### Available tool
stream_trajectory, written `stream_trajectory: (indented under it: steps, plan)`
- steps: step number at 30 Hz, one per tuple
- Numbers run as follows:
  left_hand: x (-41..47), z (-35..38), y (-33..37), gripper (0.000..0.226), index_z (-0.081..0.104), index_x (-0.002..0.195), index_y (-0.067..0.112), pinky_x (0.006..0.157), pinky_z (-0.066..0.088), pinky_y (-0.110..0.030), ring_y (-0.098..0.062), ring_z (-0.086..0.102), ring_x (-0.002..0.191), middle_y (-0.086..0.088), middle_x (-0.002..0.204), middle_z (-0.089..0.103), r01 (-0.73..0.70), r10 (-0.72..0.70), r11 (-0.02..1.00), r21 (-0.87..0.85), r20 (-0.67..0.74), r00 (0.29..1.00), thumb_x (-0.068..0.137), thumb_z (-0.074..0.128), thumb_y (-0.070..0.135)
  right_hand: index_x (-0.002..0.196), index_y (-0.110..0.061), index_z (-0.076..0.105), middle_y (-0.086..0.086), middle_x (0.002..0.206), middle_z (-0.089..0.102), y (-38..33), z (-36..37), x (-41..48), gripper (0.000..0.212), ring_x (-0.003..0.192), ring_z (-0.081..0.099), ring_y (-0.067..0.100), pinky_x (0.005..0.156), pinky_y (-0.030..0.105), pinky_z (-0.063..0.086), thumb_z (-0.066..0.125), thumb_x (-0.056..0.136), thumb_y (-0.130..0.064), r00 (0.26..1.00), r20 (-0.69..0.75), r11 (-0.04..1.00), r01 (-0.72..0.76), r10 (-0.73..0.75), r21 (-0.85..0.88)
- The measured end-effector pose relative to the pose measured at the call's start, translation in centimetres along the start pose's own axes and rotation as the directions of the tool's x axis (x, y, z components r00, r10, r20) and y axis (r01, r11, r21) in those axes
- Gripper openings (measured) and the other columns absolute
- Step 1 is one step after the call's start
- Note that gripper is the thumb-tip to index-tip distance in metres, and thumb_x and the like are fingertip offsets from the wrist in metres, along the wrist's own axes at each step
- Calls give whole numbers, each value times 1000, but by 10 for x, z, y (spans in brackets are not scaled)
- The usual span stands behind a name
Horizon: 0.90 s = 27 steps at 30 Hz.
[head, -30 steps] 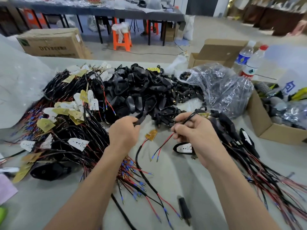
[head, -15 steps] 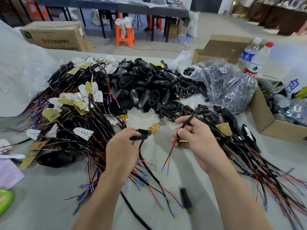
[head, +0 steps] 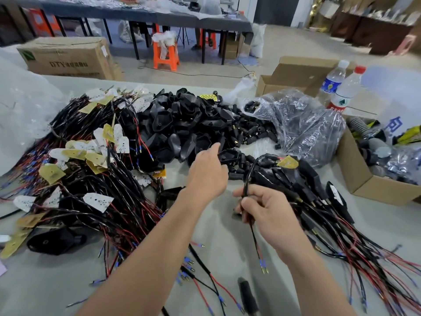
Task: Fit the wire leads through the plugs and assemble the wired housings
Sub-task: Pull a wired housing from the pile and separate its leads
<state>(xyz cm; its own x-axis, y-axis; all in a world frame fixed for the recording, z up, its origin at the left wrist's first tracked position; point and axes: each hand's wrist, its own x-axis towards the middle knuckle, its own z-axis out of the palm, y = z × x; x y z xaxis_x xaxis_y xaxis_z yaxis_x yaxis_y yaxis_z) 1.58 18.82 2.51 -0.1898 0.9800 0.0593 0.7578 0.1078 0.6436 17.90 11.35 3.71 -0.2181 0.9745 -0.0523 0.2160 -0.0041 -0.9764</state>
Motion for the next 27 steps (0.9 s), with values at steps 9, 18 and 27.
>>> stream_trajectory:
  steps: [9,18,27]
  plan:
    - [38,34,-26,34,73,110,34,72,49,-24,-11,67,86,12,88,73,53,-71,966,-252,-63,996,83,64,14,90,-19,73,8,74,73,13,3,-1,35,58,58,17,58,23,45,51,93,7,999,19,999,-35,35,-32]
    - [-41,-13,-48,57,65,111,60,54,45,-13,1,64,63,29,83,72,-74,94,947,-314,49,994,80,76,14,92,-18,72,7,74,72,-6,-4,12,36,59,59,15,54,21,50,49,95,8,990,-134,989,64,-46,133]
    - [-110,-21,-63,33,75,120,39,92,52,-28,-10,69,114,5,120,76,122,-1,497,-859,139,990,92,66,24,92,-28,76,2,67,69,-2,37,2,31,59,62,14,65,36,53,57,86,-3,996,-91,997,1,-8,-79]
